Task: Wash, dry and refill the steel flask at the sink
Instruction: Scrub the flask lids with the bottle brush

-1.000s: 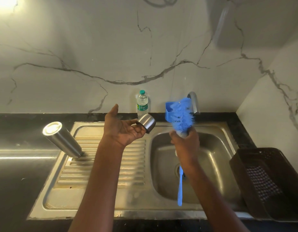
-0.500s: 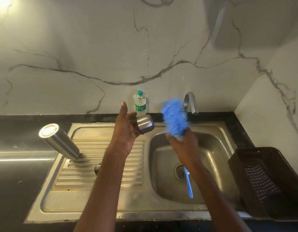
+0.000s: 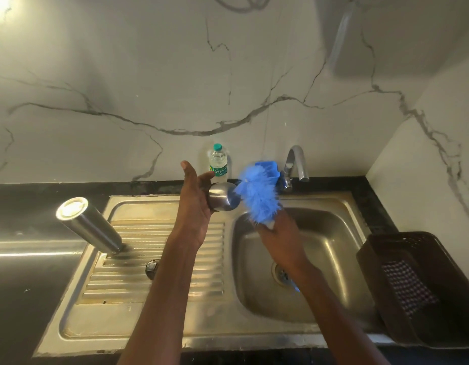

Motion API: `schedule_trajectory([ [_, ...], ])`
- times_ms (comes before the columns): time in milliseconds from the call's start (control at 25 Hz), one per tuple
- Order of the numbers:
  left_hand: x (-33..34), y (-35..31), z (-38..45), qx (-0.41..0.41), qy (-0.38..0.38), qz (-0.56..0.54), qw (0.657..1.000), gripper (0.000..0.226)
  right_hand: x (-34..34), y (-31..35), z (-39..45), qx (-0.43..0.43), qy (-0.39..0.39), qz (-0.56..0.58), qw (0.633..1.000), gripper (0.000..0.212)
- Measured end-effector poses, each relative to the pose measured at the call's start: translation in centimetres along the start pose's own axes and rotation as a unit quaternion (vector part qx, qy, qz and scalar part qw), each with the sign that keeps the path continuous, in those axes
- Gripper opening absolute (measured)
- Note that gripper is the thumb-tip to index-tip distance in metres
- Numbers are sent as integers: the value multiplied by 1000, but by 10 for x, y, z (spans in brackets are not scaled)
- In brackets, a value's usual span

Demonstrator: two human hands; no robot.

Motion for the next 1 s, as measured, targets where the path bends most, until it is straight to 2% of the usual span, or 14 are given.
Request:
schedule_trajectory([
  [80,3,-2,0,11,9,-12,1000,83,9,-5,-2,-20,35,-39,998,40],
  [160,-1,-8,1,31,-3,-17,999,84,9,-22,-9,5,48,-77,996,41],
  [240,-6,-11,5,51,-19,23,998,83,-1,-31,-12,38,46,-70,996,53],
  [360,-9,-4,4,57,-22,93,994,84,-20,-17,-1,41,10,53,998,72],
  [440,-11,2,4,53,-30,88,994,73,-27,-3,4,23,4,132,991,80],
  [480,-12,4,4,54,-32,86,994,69,-27,3,5,20,10,163,986,78],
  [600,-17,6,5,51,-38,71,995,67,-27,5,3,57,31,253,965,53],
  [680,-20,7,7,52,-48,64,995,67,-24,-3,-1,77,52,274,957,38],
  [840,-14,9,3,51,-51,67,995,86,-7,-4,-7,83,135,280,947,26],
  [920,-11,13,3,46,-47,51,997,93,-1,-7,-6,72,149,243,956,21],
  [1000,-13,14,6,36,-59,29,997,92,-1,-20,-7,100,151,219,959,19],
])
Point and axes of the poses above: each hand's wrist, its own z-axis towards the middle knuckle, its own x-axis out of the palm, y = z × x, the point moved 5 cm from there along z, towards the middle knuckle, and after that the axes turned 3 degrees about -y, right-handed, at the moved point
